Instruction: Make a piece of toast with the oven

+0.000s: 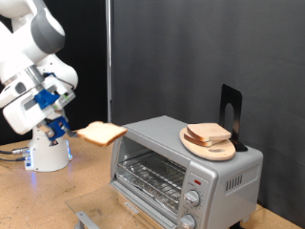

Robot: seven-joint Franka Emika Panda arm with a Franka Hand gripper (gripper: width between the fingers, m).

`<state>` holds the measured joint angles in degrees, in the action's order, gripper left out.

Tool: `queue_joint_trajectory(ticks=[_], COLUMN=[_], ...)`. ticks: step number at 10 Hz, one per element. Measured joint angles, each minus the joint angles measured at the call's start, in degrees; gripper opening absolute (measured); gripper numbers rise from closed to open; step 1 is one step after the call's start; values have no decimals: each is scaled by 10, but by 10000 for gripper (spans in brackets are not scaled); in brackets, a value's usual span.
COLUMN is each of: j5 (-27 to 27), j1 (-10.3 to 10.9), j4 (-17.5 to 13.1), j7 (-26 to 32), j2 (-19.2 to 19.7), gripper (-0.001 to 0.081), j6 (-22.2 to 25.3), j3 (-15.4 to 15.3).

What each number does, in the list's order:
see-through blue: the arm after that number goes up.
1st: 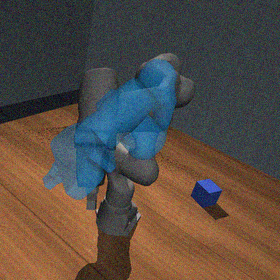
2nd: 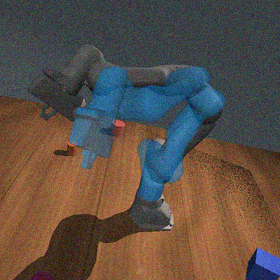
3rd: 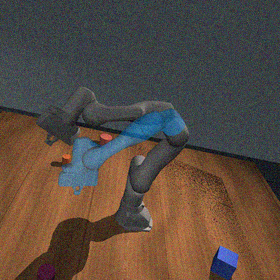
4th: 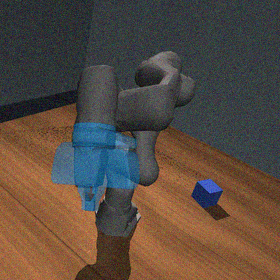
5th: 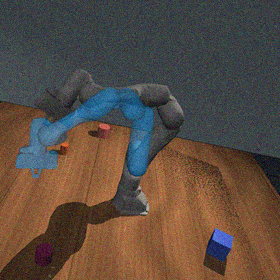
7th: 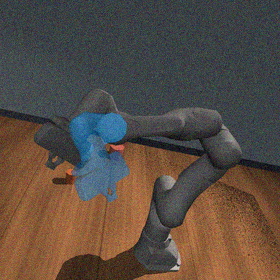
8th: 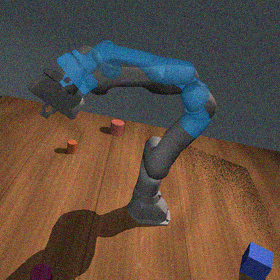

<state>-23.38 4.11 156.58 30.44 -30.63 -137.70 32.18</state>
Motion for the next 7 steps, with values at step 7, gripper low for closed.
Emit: queue_joint_trajectory(ticks=[7], j5=[-69], j1=[46], j4=[-42], j7=[96], j2=[139], gripper=[465], j6=[-36], j3=[62])
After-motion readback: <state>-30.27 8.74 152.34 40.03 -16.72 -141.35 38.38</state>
